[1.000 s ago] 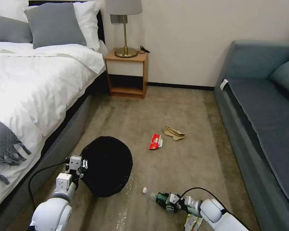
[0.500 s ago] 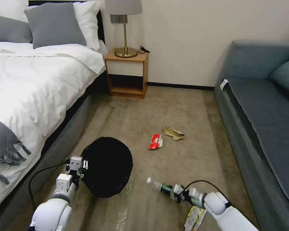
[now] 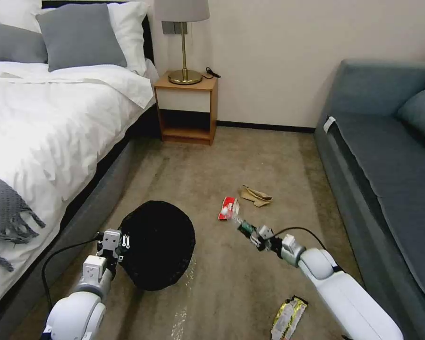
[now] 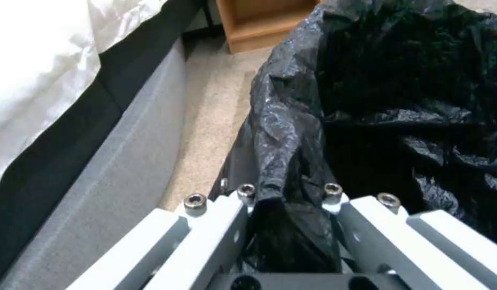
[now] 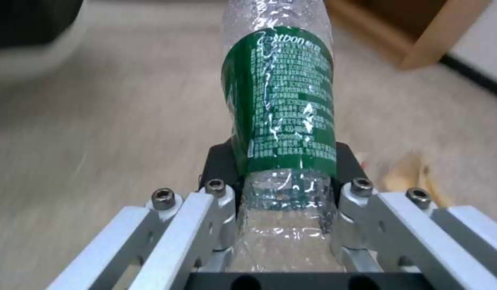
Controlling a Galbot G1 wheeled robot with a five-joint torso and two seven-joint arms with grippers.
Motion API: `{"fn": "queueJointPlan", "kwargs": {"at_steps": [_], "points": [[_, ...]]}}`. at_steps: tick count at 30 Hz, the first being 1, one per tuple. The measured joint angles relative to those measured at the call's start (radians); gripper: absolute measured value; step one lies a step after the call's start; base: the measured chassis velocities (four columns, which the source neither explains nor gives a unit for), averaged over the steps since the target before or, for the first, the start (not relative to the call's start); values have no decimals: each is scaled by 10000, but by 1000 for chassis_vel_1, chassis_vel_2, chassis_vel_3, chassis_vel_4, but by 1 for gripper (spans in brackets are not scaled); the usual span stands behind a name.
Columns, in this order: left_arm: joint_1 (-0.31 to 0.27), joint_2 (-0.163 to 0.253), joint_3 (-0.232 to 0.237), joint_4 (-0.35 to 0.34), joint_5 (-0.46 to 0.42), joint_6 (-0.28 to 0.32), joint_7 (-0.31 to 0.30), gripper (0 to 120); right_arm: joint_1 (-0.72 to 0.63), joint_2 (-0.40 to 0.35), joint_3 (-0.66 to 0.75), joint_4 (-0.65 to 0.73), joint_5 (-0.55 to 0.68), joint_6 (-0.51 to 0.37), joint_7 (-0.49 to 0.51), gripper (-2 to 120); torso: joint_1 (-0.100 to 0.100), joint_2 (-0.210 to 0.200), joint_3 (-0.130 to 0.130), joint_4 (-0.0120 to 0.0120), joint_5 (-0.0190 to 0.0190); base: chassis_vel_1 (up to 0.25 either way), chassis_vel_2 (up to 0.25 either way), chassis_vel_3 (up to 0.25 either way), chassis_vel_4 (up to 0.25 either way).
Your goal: Pick up the trash bin, then pick up the garbage on the floor and place it into the trash bin.
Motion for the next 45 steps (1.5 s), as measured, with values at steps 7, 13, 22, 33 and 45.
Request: {"fn": "queueJointPlan", "kwargs": {"at_steps": [7, 13, 22, 33, 45], "points": [[50, -130, 66, -22, 87, -54, 2, 4, 440, 784, -73, 179, 455, 16, 956, 22, 0, 0, 0, 0, 1, 0, 0, 0, 0], [2, -158, 87, 52, 133, -79, 19, 4, 534, 1756, -777, 1382, 2119, 424, 2423, 22, 0, 0, 0, 0, -3, 0, 0, 0, 0], [-140, -182, 66, 111, 58, -79, 26, 4, 264, 2099, -2282, 2956, 3541, 330, 3374, 22, 0, 0, 0, 1, -3, 0, 0, 0, 0], [-233, -206, 159, 303, 10, -128, 7, 4, -459, 2315, -3957, 3864, 3897, -429, 3554, 22, -1, 0, -1, 1, -1, 0, 0, 0, 0], [-305, -113, 236, 284, -58, -114, -22, 4, -697, 2424, -4089, 2183, 2657, -28, 3574, 22, 0, 0, 0, 0, 0, 0, 0, 0, 0]]}}
